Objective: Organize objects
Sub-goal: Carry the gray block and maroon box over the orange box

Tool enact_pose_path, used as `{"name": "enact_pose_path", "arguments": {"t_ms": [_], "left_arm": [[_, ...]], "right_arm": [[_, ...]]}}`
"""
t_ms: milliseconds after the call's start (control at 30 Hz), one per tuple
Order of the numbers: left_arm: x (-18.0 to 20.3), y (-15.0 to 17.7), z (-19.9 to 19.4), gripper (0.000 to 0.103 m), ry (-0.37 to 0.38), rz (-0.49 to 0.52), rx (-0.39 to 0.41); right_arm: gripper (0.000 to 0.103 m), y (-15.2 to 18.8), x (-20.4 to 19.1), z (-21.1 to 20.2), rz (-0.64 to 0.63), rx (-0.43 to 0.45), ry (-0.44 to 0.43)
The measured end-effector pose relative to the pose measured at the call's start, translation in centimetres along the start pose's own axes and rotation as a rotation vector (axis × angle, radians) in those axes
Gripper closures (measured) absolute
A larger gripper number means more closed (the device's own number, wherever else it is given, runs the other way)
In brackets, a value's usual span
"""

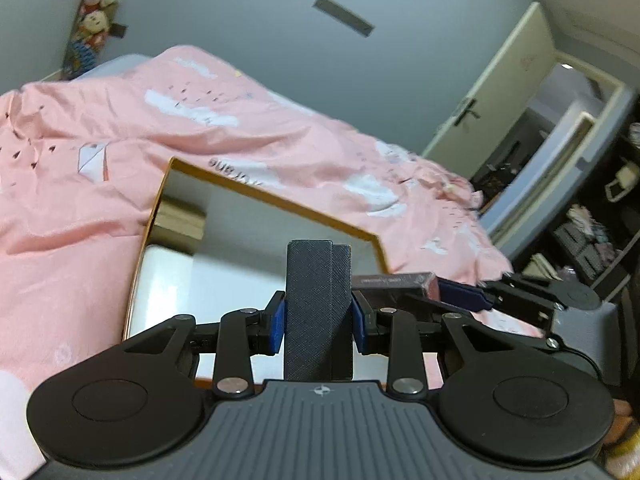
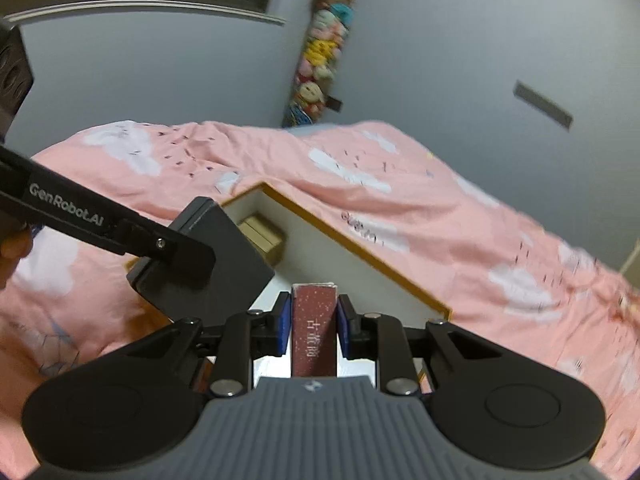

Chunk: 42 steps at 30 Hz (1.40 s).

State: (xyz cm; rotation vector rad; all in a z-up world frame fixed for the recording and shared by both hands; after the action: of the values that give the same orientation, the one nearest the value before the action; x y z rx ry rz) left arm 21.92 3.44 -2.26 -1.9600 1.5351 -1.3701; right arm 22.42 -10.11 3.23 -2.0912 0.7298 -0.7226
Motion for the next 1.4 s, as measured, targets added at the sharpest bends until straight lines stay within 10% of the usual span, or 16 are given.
{"name": "enact_pose_path", "arguments": {"t_ms": [933,1400], "left_arm": [[-6.0,5.5,9.7,0.066,-0.097,-0.017,-0.417],[-6.3,5.1,8.1,0.05,-0.143,0.068,-0.403]], "right_arm": [[0.078,7.2,1.4,9.1,0.234,-0.209,-0.107],[0.078,7.8,1.9,9.3,0.333,-0.218,-0.141]]}}
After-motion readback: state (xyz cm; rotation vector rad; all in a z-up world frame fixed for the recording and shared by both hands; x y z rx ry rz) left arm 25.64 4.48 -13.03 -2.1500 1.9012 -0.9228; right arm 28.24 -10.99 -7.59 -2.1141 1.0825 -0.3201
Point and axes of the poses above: each gripper's, at about its wrist camera, not at the fingertips, and z roughly the way its jaws point, x to its right, y to its underside, the point moved 9 cm from there along z, roughly the way its jaws point, and after that the axes turned 4 degrees about x, right-handed, at the moved point
